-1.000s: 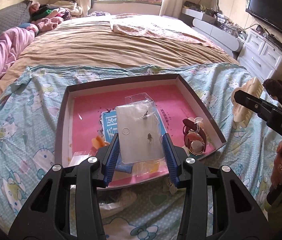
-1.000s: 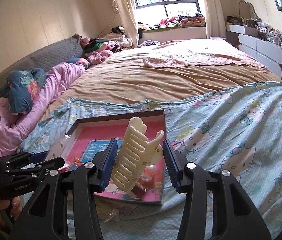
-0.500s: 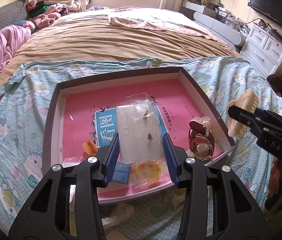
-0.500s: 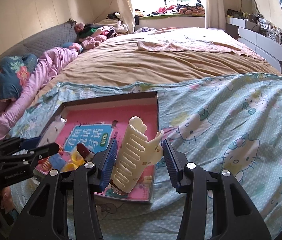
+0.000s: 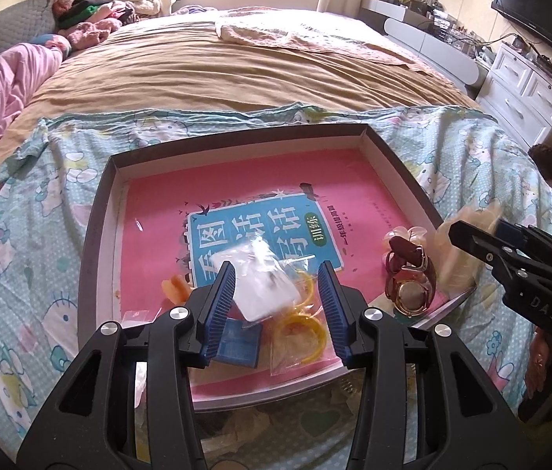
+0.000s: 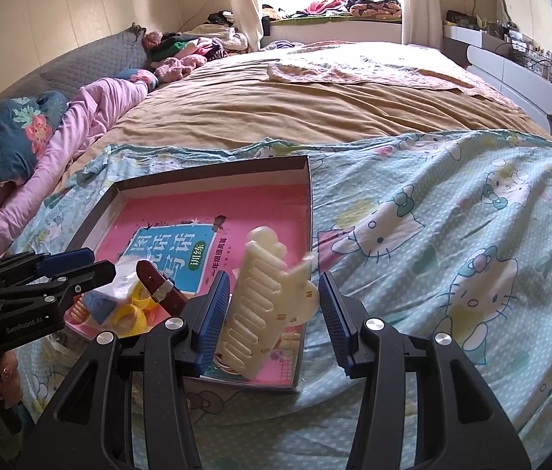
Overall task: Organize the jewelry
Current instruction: 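Carry the comb into the pink box and open the right tool while the left releases the card, then withdraw both open tools from the box toward the small clear bags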
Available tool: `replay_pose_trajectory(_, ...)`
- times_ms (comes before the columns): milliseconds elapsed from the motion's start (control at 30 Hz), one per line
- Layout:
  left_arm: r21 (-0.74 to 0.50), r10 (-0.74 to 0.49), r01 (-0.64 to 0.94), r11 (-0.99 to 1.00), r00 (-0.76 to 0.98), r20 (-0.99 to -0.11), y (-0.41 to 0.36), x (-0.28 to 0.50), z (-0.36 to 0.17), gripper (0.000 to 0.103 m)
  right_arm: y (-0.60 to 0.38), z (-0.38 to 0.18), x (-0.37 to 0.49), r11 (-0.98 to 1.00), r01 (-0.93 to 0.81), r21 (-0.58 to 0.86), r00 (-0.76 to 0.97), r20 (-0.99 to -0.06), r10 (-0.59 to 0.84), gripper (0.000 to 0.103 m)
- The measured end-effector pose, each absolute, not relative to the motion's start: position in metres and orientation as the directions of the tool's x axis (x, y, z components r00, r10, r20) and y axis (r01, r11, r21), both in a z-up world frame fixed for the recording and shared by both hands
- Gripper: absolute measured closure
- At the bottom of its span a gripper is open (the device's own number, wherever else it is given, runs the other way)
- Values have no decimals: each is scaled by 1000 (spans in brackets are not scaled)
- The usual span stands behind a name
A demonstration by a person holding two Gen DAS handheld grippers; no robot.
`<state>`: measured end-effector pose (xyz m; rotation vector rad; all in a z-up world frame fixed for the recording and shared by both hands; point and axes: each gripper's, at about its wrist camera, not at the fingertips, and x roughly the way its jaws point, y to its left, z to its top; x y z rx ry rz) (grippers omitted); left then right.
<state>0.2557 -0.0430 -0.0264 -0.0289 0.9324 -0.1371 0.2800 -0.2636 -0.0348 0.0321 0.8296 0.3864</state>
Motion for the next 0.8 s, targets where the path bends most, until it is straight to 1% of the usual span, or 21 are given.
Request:
replay_pose_trajectory(100, -87, -133, 107, 991, 589, -797, -43, 255, -26, 67, -264, -33, 278, 930, -320, 179, 617, -706, 348, 43)
replay_pose_trajectory(133, -88, -134, 107, 990, 589, -797, -42, 254, -26, 67, -264, -31, 276, 930, -321, 180, 619, -703, 350, 41)
replay_pose_trajectory(200, -90, -136, 106, 990, 590, -796, -42, 252, -24, 65, -266, -27, 272, 930, -318, 185, 628, -694, 353, 32)
replay_pose_trajectory(267, -92, -136, 104, 990, 595, -792, -41, 249, -22, 56, -269, -22, 268, 931, -310, 191, 641, -681, 353, 24)
replay_pose_trajectory(300, -94, -137, 104, 990, 597, -791, -40, 248, -21, 55, -271, -19, 265, 932, -305, 198, 651, -671, 356, 21)
replay_pose_trajectory(333, -95, -139, 103, 990, 599, -789, -40, 246, -20, 52, -274, -16, 262, 931, -301, 205, 658, -662, 358, 19)
replay_pose_trajectory(400, -95, -135, 98, 991, 606, -784, -39, 243, -16, 43, -278, -9, 257, 931, -294, 216, 670, -649, 361, 15)
replay_pose_trajectory(433, -95, -133, 94, 991, 614, -778, -38, 240, -14, 35, -281, -6, 254, 931, -290, 220, 677, -640, 362, 14)
replay_pose_trajectory(500, -97, -131, 89, 991, 621, -773, -36, 237, -11, 33, -285, 0, 249, 931, -285, 229, 689, -626, 365, 12)
replay_pose_trajectory(567, -95, -124, 79, 992, 627, -769, -33, 233, -8, 22, -288, 5, 244, 928, -286, 239, 697, -613, 373, 10)
replay_pose_trajectory(633, -96, -121, 74, 993, 639, -760, -30, 227, -3, 21, -289, 10, 238, 926, -292, 238, 702, -604, 377, 10)
replay_pose_trajectory(733, -93, -115, 68, 993, 650, -751, -27, 220, 2, 15, -290, 17, 231, 924, -303, 235, 709, -593, 383, 9)
replay_pose_trajectory(800, -89, -107, 61, 994, 658, -746, -23, 215, 4, 15, -289, 19, 227, 923, -306, 234, 711, -589, 385, 9)
